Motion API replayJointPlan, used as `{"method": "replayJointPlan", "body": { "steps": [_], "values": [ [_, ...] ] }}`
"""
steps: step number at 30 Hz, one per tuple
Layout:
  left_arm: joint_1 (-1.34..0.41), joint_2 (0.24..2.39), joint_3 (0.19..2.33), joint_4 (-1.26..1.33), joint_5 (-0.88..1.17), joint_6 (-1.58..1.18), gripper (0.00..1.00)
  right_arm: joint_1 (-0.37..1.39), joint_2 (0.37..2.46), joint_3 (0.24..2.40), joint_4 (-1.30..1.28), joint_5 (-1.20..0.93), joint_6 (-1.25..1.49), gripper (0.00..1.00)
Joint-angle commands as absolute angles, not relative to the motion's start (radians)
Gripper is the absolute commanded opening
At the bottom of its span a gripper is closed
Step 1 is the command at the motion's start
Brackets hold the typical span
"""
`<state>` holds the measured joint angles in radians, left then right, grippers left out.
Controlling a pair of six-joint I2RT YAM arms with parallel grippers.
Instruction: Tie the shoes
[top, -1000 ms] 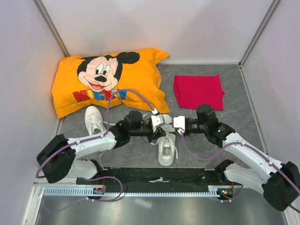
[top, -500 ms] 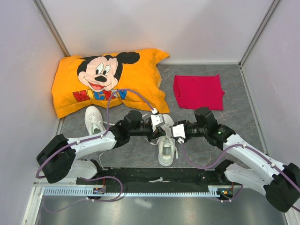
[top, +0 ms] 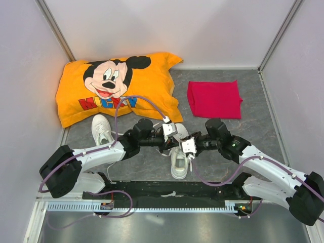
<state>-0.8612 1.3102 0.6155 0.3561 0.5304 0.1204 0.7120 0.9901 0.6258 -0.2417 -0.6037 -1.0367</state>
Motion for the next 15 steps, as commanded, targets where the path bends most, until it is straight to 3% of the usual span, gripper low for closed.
{"method": "replayJointPlan", "body": {
  "steps": [1, 10, 15],
  "values": [
    [-0.854, 1.304, 0.618, 0.410, 0.552, 0.106, 0.02, 0.729, 0.986, 0.603, -0.181, -0.577, -1.049, 0.40],
    [-0.850, 1.307, 0.617, 0.416, 0.558, 0.098, 0.02, 0.770, 0.971, 0.571, -0.141, -0.508, -1.059, 0.40],
    [-0.851, 1.310, 0.618, 0.413, 0.566, 0.094, 0.02, 0.784, 0.966, 0.561, -0.109, -0.477, -1.054, 0.34]
  ]
}}
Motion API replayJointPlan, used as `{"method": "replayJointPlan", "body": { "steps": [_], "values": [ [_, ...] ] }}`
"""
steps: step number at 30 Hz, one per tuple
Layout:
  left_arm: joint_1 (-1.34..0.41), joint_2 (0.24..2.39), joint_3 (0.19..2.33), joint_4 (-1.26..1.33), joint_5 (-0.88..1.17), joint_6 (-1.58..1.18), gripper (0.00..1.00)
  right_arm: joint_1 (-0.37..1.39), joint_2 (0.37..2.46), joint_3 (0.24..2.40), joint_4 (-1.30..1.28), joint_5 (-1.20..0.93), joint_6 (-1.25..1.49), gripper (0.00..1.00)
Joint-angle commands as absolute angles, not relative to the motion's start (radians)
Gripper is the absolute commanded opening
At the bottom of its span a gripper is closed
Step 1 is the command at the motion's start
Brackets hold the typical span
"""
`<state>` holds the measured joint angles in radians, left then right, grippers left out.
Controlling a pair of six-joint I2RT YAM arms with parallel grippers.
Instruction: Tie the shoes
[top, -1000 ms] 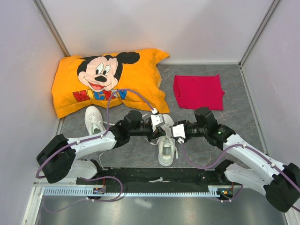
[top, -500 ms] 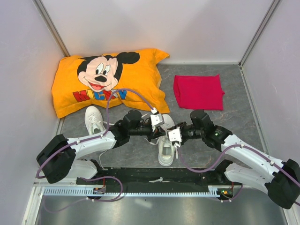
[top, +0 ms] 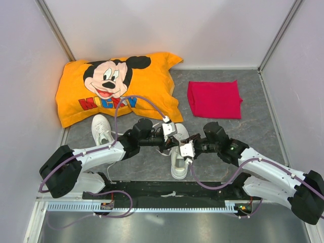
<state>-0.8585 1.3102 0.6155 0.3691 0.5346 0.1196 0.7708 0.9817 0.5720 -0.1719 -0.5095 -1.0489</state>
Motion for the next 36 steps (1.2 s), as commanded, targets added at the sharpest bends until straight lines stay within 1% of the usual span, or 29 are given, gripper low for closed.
{"method": "replayJointPlan", "body": {
  "steps": [1, 3, 4, 5, 6, 8, 9, 12, 14, 15, 18, 19, 21, 23, 24, 25, 28, 29, 36],
  "values": [
    [-0.851, 1.312, 0.618, 0.413, 0.565, 0.092, 0.02, 0.785, 0.966, 0.560, -0.097, -0.471, -1.049, 0.28],
    [-0.851, 1.313, 0.620, 0.411, 0.569, 0.091, 0.02, 0.787, 0.968, 0.560, -0.094, -0.460, -1.051, 0.19],
    [-0.851, 1.312, 0.618, 0.410, 0.569, 0.091, 0.02, 0.788, 0.969, 0.561, -0.097, -0.459, -1.051, 0.09],
    [-0.851, 1.309, 0.621, 0.394, 0.569, 0.097, 0.03, 0.787, 0.969, 0.563, -0.103, -0.454, -1.049, 0.03],
    [-0.851, 1.305, 0.624, 0.378, 0.572, 0.103, 0.09, 0.788, 0.971, 0.566, -0.107, -0.451, -1.049, 0.00],
    [-0.850, 1.281, 0.650, 0.312, 0.615, 0.180, 0.18, 0.788, 0.971, 0.572, -0.141, -0.443, -1.049, 0.00],
    [-0.850, 1.267, 0.661, 0.223, 0.624, 0.211, 0.30, 0.787, 0.968, 0.577, -0.152, -0.443, -1.046, 0.00],
    [-0.847, 1.198, 0.680, 0.068, 0.581, 0.322, 0.43, 0.787, 0.950, 0.572, -0.181, -0.449, -1.043, 0.00],
    [-0.818, 1.131, 0.672, 0.019, 0.598, 0.409, 0.47, 0.788, 0.937, 0.569, -0.186, -0.456, -1.043, 0.00],
    [-0.809, 1.109, 0.667, -0.006, 0.606, 0.438, 0.52, 0.787, 0.934, 0.569, -0.187, -0.462, -1.037, 0.00],
    [-0.769, 1.046, 0.655, -0.095, 0.644, 0.561, 0.62, 0.788, 0.931, 0.575, -0.193, -0.466, -1.026, 0.00],
    [-0.752, 1.042, 0.657, -0.127, 0.650, 0.593, 0.63, 0.788, 0.928, 0.577, -0.195, -0.469, -1.025, 0.00],
    [-0.724, 1.063, 0.673, -0.149, 0.684, 0.661, 0.70, 0.787, 0.923, 0.583, -0.201, -0.472, -1.022, 0.00],
    [-0.692, 1.097, 0.728, -0.219, 0.745, 0.722, 0.73, 0.787, 0.920, 0.589, -0.210, -0.480, -1.022, 0.00],
    [-0.689, 1.135, 0.750, -0.254, 0.761, 0.751, 0.78, 0.787, 0.920, 0.595, -0.219, -0.482, -1.022, 0.00],
    [-0.690, 1.156, 0.788, -0.280, 0.773, 0.803, 0.79, 0.787, 0.920, 0.598, -0.222, -0.483, -1.022, 0.00],
    [-0.690, 1.233, 0.853, -0.330, 0.799, 0.842, 0.79, 0.788, 0.913, 0.604, -0.229, -0.486, -1.023, 0.00],
    [-0.690, 1.252, 0.870, -0.339, 0.802, 0.848, 0.77, 0.788, 0.913, 0.604, -0.229, -0.489, -1.023, 0.00],
    [-0.692, 1.402, 0.999, -0.394, 0.868, 0.859, 0.75, 0.788, 0.897, 0.614, -0.232, -0.497, -1.025, 0.00]
  ]
}}
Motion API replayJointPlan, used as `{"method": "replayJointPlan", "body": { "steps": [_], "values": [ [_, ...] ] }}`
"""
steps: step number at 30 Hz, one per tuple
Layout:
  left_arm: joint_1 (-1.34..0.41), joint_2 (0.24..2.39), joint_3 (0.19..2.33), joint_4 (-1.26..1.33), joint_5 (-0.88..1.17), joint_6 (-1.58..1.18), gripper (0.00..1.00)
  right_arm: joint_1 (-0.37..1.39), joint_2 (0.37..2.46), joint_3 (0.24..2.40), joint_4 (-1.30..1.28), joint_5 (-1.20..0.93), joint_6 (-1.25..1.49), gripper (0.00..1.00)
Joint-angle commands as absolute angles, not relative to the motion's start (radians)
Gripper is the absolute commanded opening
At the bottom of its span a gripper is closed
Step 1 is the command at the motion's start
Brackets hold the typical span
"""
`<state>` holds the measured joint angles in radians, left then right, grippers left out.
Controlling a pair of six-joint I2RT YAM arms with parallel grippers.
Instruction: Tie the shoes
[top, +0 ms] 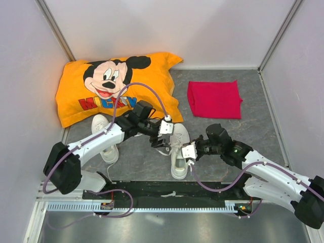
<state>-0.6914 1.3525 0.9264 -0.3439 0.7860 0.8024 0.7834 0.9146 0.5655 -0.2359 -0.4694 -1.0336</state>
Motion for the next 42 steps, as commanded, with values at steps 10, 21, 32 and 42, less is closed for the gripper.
{"method": "replayJointPlan", "body": {
  "steps": [10, 21, 32, 42],
  "values": [
    [-0.701, 1.500, 1.060, -0.448, 0.916, 0.848, 0.75, 0.787, 0.877, 0.614, -0.239, -0.499, -1.023, 0.00],
    [-0.707, 1.578, 1.094, -0.483, 0.902, 0.793, 0.59, 0.787, 0.850, 0.604, -0.248, -0.494, -1.025, 0.00],
    [-0.707, 1.579, 1.132, -0.563, 0.910, 0.821, 0.02, 0.787, 0.816, 0.600, -0.310, -0.434, -1.023, 0.00],
    [-0.706, 1.479, 1.048, -0.621, 0.882, 0.879, 0.02, 0.779, 0.756, 0.577, -0.400, -0.376, -0.991, 0.00]
  ]
}}
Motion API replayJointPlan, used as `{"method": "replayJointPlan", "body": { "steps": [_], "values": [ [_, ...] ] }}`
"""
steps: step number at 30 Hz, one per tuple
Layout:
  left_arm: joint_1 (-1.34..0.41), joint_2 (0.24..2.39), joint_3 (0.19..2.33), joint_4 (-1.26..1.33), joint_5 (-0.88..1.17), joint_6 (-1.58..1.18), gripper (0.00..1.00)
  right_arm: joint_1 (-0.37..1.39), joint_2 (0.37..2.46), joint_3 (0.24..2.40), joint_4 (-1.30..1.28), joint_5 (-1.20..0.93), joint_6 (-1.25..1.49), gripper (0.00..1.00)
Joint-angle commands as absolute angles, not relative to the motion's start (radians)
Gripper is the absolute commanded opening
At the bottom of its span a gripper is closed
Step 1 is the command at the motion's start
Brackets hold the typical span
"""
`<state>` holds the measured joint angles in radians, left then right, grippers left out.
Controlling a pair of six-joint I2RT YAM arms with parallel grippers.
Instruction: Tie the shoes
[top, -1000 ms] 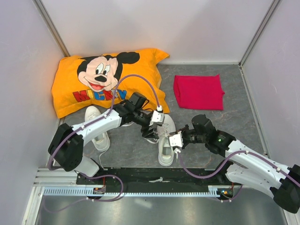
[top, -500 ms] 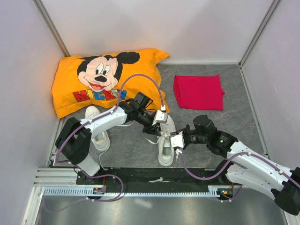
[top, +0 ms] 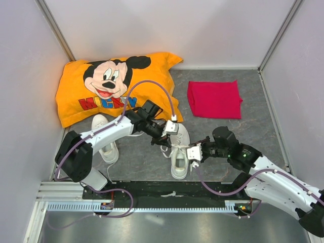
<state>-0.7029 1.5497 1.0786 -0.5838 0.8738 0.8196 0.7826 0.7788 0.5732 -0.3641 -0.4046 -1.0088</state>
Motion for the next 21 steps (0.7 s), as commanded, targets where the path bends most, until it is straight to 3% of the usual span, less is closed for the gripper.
{"method": "replayJointPlan", "body": {
  "steps": [1, 9, 21],
  "values": [
    [-0.704, 1.470, 1.040, -0.623, 0.874, 0.882, 0.02, 0.779, 0.756, 0.568, -0.405, -0.373, -0.986, 0.00],
    [-0.684, 1.405, 0.985, -0.624, 0.835, 0.899, 0.01, 0.729, 0.719, 0.526, -0.448, -0.344, -0.999, 0.00],
    [-0.681, 1.459, 1.069, -0.594, 0.832, 0.870, 0.02, 0.646, 0.637, 0.502, -0.538, -0.334, -1.018, 0.00]
  ]
}}
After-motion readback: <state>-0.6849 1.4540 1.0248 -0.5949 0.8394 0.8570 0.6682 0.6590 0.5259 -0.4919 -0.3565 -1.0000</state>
